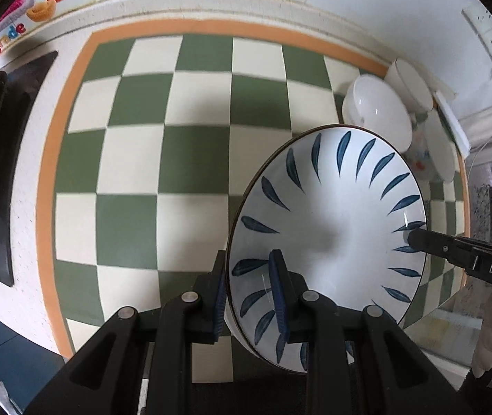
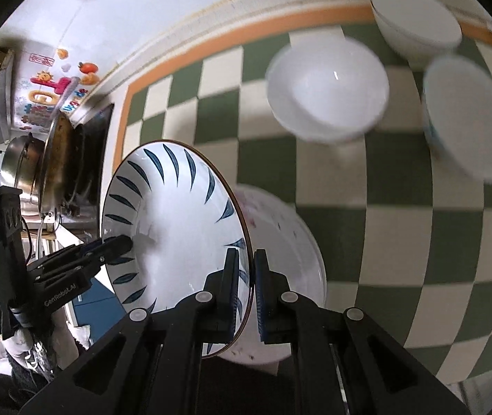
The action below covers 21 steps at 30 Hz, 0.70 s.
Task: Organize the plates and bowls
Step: 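Grip the blue-striped plate rim with both grippers, stacking it on the rose plate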
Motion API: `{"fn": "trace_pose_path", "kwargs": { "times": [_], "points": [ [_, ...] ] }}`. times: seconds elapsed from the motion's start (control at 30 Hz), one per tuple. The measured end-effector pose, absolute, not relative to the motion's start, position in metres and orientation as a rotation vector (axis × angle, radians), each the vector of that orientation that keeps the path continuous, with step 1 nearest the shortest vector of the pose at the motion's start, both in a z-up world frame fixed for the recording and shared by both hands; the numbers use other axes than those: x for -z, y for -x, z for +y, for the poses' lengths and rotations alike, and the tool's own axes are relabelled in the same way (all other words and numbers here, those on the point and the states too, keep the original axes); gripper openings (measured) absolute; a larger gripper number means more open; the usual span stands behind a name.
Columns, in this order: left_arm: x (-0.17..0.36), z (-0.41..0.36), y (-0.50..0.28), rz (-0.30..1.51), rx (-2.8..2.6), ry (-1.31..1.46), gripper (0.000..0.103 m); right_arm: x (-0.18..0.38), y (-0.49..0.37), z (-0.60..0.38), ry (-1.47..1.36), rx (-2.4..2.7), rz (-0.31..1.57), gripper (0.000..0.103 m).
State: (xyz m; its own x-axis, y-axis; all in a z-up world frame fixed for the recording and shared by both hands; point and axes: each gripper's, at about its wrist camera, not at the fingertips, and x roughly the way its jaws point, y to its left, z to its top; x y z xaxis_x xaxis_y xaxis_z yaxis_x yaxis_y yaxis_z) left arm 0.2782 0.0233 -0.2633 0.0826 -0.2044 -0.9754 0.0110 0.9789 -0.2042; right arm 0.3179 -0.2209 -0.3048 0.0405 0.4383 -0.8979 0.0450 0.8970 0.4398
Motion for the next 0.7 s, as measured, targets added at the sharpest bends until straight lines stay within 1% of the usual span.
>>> {"fn": "trace_pose_path", "kwargs": {
  "times": [0.33, 0.7],
  "points": [
    [0.3, 0.016, -0.268, 1.537, 0.142, 0.168, 0.021, 0.347, -0.295, -0.225, -0.382, -0.295, 1.569, 0.01],
    [0.313, 0.005, -0.265, 1.554, 0.12, 0.171, 0.022, 0.371, -0.299, -0.228, -0.338, -0.271, 1.595, 0.01]
  ]
}}
